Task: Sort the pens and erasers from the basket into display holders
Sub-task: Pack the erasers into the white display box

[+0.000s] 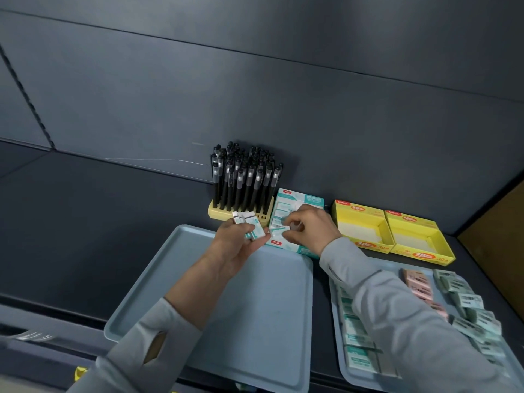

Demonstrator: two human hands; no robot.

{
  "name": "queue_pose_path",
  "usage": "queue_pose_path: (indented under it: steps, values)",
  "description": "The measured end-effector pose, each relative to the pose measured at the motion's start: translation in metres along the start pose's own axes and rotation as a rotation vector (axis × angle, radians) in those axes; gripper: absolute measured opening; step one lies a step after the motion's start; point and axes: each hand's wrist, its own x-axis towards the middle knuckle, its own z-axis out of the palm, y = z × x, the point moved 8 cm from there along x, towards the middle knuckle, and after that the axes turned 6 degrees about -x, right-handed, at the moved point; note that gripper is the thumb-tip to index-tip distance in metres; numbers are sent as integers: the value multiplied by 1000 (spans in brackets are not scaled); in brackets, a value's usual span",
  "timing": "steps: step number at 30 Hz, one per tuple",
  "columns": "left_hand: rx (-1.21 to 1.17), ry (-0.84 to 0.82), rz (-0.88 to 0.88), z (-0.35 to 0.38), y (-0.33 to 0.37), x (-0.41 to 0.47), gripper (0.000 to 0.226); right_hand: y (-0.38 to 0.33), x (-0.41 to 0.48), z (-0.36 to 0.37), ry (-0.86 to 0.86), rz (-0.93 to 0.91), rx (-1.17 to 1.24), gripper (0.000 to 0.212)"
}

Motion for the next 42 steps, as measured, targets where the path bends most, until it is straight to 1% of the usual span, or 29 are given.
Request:
queue_pose_path:
  steps: [2,5,9,13,14,15,16,18,19,20,22,25,27,30,31,33,36,37,39,42]
  values:
    - [7,-15,5,-1,0,0,31,-3,-1,0,-27,-37,3,35]
    - [19,-29,16,-1,0,-1,31,-6,-2,1,-73,-66,-16,25]
    - [46,-38,17,0,-1,0,31,-5,3,0,-22,-20,-64,26]
    - [90,-77,25,3,0,-2,29,-2,4,5,-5,0,-41,16]
    - [103,-90,33,4,0,-3,29,0,5,2,32,23,6,14]
    - [112,-100,44,6,0,-4,30,2,5,-3,70,52,108,13]
    - [119,-105,55,7,-1,-4,31,4,5,-6,86,87,267,15]
    - [134,-109,68,9,-1,-4,34,-2,6,-5,2,138,650,14]
    - [139,-117,68,11,-2,-4,36,-9,6,-4,-56,124,784,10]
    - [140,-125,63,12,-4,-4,37,-14,6,-5,-92,91,847,6]
    - [134,-126,60,14,-5,-4,34,-17,5,-10,-108,53,897,11]
    - [106,-85,68,10,0,-1,20,0,2,-20,-47,142,959,17]
    - [51,-19,51,3,3,2,9,14,-4,-17,-56,240,962,19]
    - [42,43,32,-4,4,3,12,25,-13,-3,-172,348,1000,16]
    - [54,49,31,-4,4,2,12,25,-16,1,-214,352,1018,14]
    - [79,52,28,-4,1,0,11,22,-18,7,-266,323,1008,18]
    - [102,53,34,-3,0,-2,13,18,-19,10,-296,311,980,17]
    - [101,49,37,-3,0,-2,15,18,-18,11,-291,311,925,14]
    - [101,43,36,-2,-1,-3,21,22,-14,12,-257,289,718,11]
    - [98,44,32,-2,-1,-4,22,23,-11,11,-168,272,443,19]
